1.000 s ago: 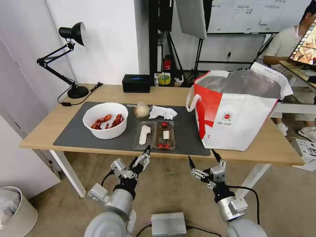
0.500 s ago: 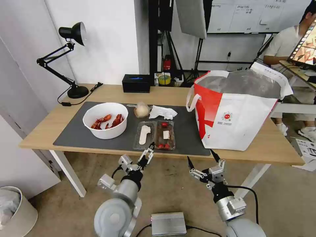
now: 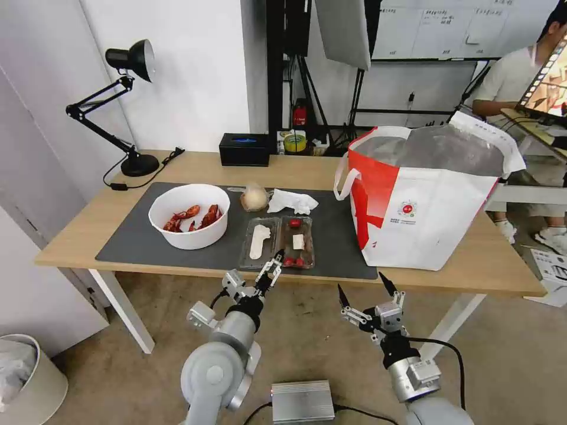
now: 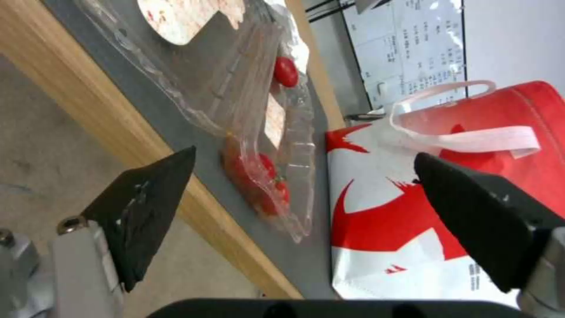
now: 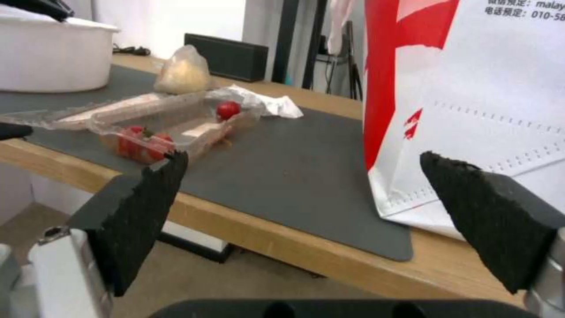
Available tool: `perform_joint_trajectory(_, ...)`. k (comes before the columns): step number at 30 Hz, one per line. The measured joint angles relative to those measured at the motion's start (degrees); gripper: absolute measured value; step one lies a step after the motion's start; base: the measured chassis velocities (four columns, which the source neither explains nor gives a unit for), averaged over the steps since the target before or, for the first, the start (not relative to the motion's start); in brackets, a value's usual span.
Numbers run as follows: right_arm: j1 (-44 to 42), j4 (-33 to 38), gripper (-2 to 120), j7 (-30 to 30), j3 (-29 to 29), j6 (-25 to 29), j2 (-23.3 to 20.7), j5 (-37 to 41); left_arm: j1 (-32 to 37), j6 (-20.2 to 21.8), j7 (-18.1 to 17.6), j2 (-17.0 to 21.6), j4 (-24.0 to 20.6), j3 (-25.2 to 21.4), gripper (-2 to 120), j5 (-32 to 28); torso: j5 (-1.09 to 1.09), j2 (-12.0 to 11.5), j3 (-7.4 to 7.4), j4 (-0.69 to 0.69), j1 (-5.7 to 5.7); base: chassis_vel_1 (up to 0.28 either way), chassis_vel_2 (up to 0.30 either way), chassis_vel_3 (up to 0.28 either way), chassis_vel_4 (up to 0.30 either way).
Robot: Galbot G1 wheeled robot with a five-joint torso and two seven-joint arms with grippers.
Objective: Pick up the trash from the table and place it into the takeout bag.
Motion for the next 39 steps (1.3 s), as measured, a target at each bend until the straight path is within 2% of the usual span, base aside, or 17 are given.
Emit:
perform_joint_trajectory(16, -0.56, -0.22, 100, 0.75, 0.48, 0.16, 0.23, -0.19, -3.72, -0.26, -1.29, -0.01, 3.47, -0.29, 100, -0.98, 0.00, 0.00, 0.00, 0.00, -0.01, 0.000, 0.000, 0.000, 0.000)
perform_joint_trajectory(39, -0.56, -1.06, 100, 1.43, 0.13, 0.28, 0.48, -0.49, -4.80, -1.23, -2.15, 0.01, 4.43, -0.83, 100, -1.07, 0.00, 0.00, 0.00, 0.00, -0.01, 0.000, 0.000, 0.000, 0.000)
